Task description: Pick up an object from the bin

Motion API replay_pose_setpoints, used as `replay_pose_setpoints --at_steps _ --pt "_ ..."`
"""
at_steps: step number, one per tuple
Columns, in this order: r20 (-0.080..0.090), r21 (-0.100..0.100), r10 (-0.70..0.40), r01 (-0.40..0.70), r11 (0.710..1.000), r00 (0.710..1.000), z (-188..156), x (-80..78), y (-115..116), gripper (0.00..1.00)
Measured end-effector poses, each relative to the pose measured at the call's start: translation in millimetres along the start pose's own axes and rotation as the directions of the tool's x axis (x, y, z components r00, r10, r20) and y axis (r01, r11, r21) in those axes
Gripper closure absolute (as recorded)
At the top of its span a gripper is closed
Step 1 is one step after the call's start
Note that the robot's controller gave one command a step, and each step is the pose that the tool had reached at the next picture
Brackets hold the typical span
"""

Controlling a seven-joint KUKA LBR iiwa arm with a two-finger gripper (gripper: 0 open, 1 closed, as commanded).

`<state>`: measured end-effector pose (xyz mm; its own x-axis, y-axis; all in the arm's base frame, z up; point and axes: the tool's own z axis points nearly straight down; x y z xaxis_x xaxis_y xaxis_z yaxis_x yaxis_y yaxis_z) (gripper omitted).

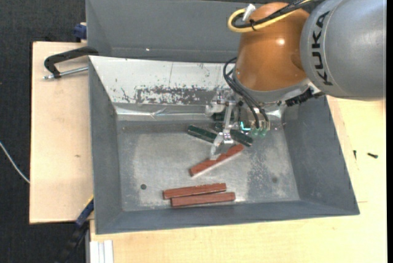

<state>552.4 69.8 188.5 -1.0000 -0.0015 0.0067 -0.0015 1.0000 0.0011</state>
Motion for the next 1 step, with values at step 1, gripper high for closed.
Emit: replay_pose_setpoints --at_steps 1 --pt "0.008 -0.001 0.001 -0.001 1.000 1.000 -4.3 -1.8 -0.3 0.00"
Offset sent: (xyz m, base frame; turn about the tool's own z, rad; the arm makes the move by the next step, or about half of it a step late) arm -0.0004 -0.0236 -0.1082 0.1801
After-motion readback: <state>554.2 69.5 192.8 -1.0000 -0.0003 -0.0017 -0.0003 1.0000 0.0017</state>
